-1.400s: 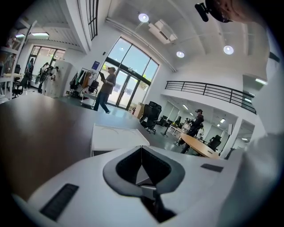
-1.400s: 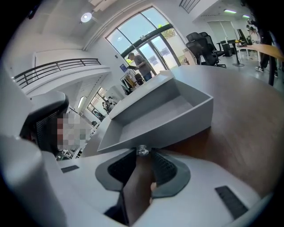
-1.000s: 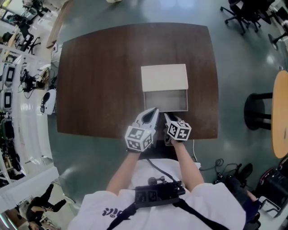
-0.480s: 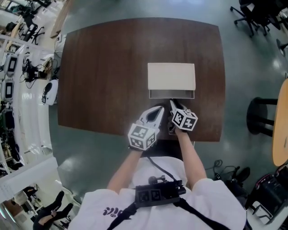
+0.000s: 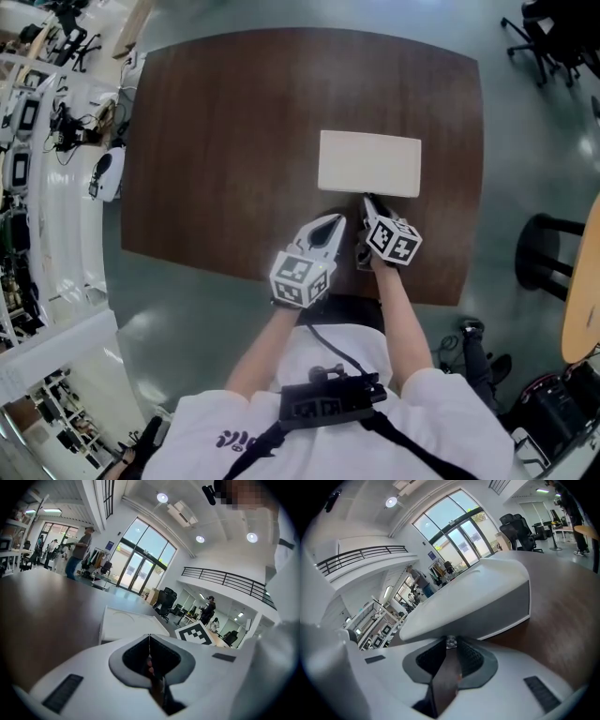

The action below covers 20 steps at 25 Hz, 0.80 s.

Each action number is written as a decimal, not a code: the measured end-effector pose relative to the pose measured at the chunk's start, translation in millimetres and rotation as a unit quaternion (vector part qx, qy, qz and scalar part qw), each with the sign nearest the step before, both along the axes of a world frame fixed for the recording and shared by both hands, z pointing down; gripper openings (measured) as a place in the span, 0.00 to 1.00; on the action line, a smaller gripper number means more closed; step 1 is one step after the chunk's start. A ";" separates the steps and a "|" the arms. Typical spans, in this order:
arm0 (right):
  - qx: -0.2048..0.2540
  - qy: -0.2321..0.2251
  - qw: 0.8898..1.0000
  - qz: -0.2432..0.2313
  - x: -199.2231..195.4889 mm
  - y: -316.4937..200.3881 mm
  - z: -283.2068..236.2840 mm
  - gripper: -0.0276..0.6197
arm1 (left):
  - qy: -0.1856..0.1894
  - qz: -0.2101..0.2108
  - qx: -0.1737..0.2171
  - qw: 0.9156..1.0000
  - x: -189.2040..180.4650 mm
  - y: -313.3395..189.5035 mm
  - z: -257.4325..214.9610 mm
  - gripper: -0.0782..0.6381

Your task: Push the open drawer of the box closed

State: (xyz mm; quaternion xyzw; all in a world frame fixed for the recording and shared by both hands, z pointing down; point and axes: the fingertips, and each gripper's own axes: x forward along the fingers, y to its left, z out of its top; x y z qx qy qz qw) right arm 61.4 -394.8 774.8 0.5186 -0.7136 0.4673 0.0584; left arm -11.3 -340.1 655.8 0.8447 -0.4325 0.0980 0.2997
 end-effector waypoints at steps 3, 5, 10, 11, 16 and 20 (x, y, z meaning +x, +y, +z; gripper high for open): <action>0.000 0.005 1.000 -0.007 -2.1 1.5 1.3 0.16 | 0.000 0.000 0.002 1.000 -2.7 -3.0 -2.2 0.12; 0.001 0.009 1.000 -0.011 -2.5 1.3 1.3 0.16 | 0.001 0.000 0.005 1.000 -3.9 -4.0 -5.3 0.12; -0.004 0.027 1.000 -0.005 -5.3 14.7 2.2 0.16 | 0.005 0.004 0.019 1.000 -13.2 7.7 -16.2 0.12; -0.008 0.030 1.000 -0.002 -6.3 22.4 2.3 0.16 | 0.006 0.006 0.022 1.000 -16.0 12.7 -18.7 0.12; -0.016 0.029 0.999 0.028 -0.1 76.1 -1.7 0.16 | 0.002 0.004 0.040 0.999 -24.8 38.4 -33.0 0.12; -0.007 0.039 0.998 0.039 -3.8 112.7 -7.2 0.16 | 0.001 0.007 0.062 0.998 -42.1 62.4 -53.0 0.12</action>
